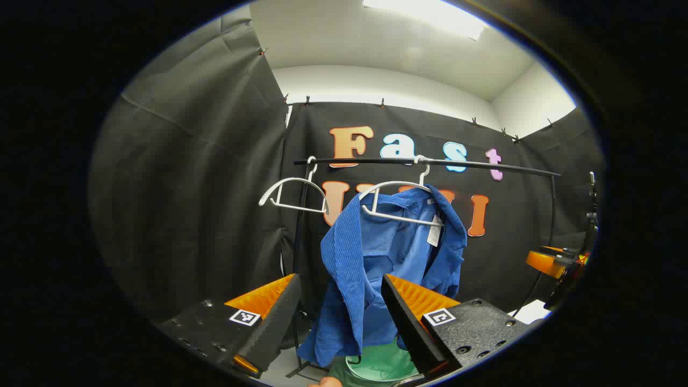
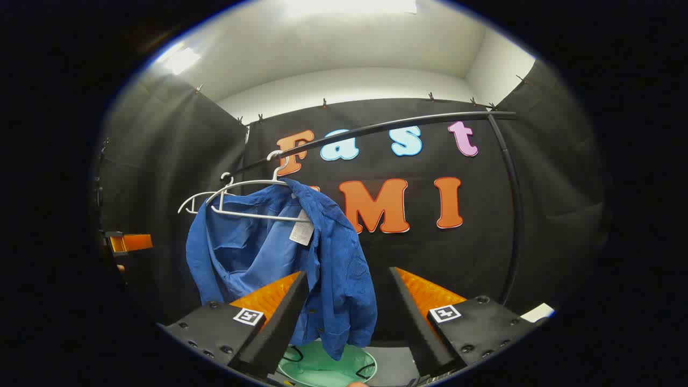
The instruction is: Grasp the clothes on the hanger with both hands and then place them into the laundry hamper below.
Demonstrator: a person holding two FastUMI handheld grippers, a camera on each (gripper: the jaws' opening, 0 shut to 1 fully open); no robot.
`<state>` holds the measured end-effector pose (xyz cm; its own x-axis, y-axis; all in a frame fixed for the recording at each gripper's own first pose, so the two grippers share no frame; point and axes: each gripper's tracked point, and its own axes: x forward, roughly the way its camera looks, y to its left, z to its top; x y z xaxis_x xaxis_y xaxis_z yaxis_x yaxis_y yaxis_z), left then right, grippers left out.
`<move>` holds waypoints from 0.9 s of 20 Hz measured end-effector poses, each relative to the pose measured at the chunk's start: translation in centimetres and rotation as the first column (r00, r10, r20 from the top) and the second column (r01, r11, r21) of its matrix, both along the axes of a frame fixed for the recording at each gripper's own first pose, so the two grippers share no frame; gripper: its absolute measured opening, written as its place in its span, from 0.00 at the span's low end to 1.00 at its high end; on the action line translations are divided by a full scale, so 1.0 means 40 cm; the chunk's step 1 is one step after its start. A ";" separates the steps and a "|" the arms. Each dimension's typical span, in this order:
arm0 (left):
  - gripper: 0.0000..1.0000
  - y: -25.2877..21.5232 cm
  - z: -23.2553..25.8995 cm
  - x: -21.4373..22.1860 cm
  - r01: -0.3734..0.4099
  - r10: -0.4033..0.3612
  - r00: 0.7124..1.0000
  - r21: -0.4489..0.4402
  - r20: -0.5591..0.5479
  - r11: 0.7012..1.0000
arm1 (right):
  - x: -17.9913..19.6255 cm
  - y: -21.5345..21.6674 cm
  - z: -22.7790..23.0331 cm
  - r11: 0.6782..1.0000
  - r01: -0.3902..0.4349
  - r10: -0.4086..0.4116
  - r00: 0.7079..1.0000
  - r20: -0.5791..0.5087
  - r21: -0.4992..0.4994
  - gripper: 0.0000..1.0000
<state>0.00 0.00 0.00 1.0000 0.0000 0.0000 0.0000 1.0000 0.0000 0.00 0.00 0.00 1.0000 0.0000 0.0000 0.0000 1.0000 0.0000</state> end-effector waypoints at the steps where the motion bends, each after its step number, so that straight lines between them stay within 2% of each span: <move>1: 0.92 0.004 0.005 0.002 -0.007 0.007 1.000 0.005 0.008 1.000 | -0.005 -0.008 0.001 1.000 0.011 -0.011 1.000 -0.001 -0.011 0.96; 3: 0.95 0.007 0.009 0.005 -0.017 0.017 1.000 0.017 0.016 1.000 | -0.007 -0.020 0.005 0.999 0.025 -0.025 1.000 0.007 -0.021 0.93; 4: 0.93 0.004 0.010 0.010 -0.017 0.017 1.000 0.019 0.016 1.000 | -0.011 -0.023 0.007 0.999 0.028 -0.028 1.000 0.012 -0.019 0.96; 6: 0.95 -0.009 0.008 0.015 -0.007 0.007 1.000 0.021 0.013 1.000 | -0.010 -0.028 0.008 0.999 0.030 -0.030 0.999 0.018 -0.011 0.96; 7: 0.95 -0.015 0.009 0.016 -0.002 0.002 1.000 0.020 0.013 1.000 | -0.010 -0.029 0.006 0.999 0.031 -0.030 0.999 0.018 -0.009 0.93; 8: 0.95 -0.018 0.009 0.020 0.000 -0.001 1.000 0.021 0.013 1.000 | -0.004 -0.029 0.003 1.000 0.029 -0.029 0.999 0.014 -0.008 0.96; 11: 0.92 -0.016 0.002 0.025 -0.004 0.004 1.000 0.021 0.009 1.000 | 0.009 -0.032 -0.008 1.000 0.027 -0.027 1.000 0.002 -0.008 0.96; 12: 0.95 -0.012 -0.004 0.029 -0.007 0.007 1.000 0.020 0.004 1.000 | 0.013 -0.034 -0.013 1.000 0.025 -0.025 1.000 -0.002 -0.007 0.96; 18: 0.95 -0.004 -0.022 0.048 -0.032 0.033 0.999 0.026 -0.021 0.999 | 0.050 -0.024 -0.040 1.000 0.003 -0.003 1.000 -0.021 0.003 0.96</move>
